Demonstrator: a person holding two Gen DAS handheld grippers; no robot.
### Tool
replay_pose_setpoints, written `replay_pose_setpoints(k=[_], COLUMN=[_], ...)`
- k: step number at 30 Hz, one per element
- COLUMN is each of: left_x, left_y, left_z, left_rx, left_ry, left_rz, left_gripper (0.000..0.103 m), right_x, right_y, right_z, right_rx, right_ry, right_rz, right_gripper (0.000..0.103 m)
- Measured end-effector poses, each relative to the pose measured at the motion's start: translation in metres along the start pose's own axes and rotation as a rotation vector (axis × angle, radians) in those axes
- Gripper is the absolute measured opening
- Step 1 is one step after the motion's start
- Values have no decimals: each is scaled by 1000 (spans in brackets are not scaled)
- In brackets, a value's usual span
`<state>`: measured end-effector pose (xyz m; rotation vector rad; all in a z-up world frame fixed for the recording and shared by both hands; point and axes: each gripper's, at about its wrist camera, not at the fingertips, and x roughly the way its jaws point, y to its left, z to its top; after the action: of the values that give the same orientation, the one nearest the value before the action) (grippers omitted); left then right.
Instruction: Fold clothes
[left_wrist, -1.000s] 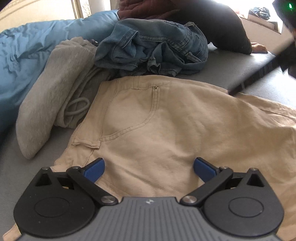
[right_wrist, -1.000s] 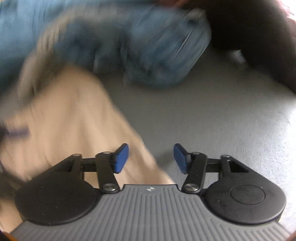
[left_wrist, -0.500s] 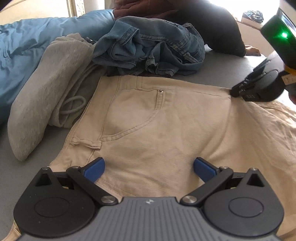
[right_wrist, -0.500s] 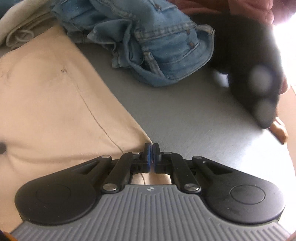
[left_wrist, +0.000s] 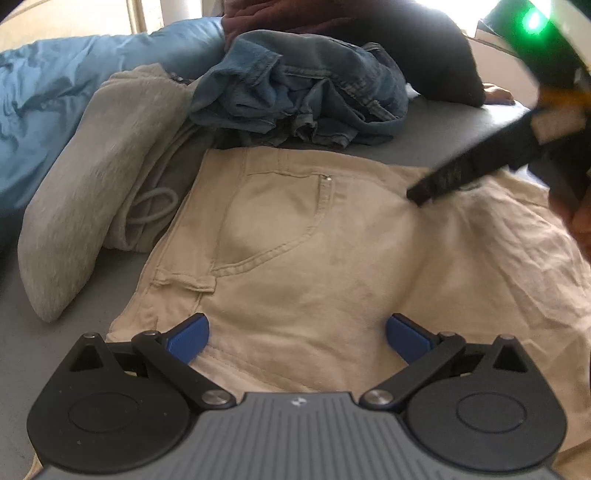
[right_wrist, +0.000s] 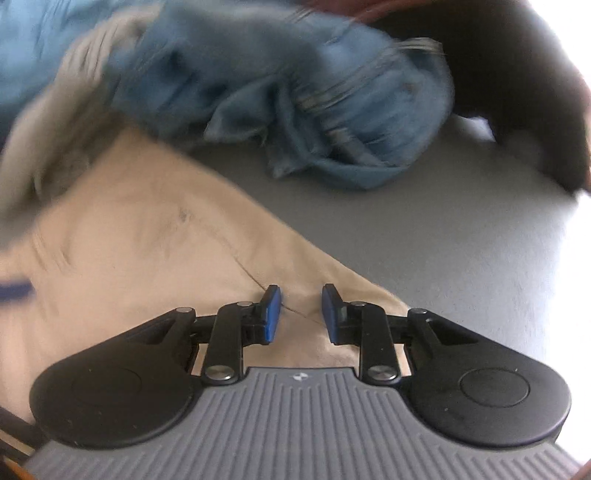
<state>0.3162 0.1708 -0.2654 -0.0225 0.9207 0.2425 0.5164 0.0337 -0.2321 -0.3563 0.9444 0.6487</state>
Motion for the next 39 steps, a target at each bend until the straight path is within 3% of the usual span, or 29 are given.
replay_pose_setpoints(k=[3, 8, 10, 12, 15, 23, 26, 28, 31, 33, 37, 39], left_x=[-6, -17, -14, -9, 1, -12, -14, -9, -4, -4, -6, -6], left_y=[-3, -18, -34, -51, -69, -64, -73, -83, -98, -99, -98, -100], left_z=[5, 9, 12, 17, 16, 27, 32, 33, 33, 34, 36, 36], left_rx=[23, -31, -25, 14, 91, 101, 116, 154, 205, 196, 175, 171], left_ry=[15, -8, 3, 27, 45, 76, 68, 83, 104, 109, 117, 116], left_rz=[-6, -37, -66, -86, -44, -33, -72, -68, -35, -32, -38, -43], left_gripper=[103, 103, 103, 103, 103, 103, 103, 103, 103, 103, 103, 103], right_x=[-45, -121, -118, -120, -123, -130, -132, -106, -97, -104, -145, -138], right_y=[-37, -98, -119, -126, -136, -164, -174, -185, -213, -224, -203, -201], right_z=[-30, -81, -103, -109, -118, -141, -150, -157, -150, -143, -158, -171], right_rx=[108, 287, 314, 340, 378, 481, 519, 503, 553, 598, 614, 599], right_ry=[-17, -45, 4, 11, 21, 49, 60, 149, 54, 52, 78, 130], right_rz=[-3, -7, -78, -82, -89, -108, -115, -194, -263, -319, -211, -218], right_gripper=[23, 22, 21, 19, 14, 14, 13, 11, 6, 7, 8, 8])
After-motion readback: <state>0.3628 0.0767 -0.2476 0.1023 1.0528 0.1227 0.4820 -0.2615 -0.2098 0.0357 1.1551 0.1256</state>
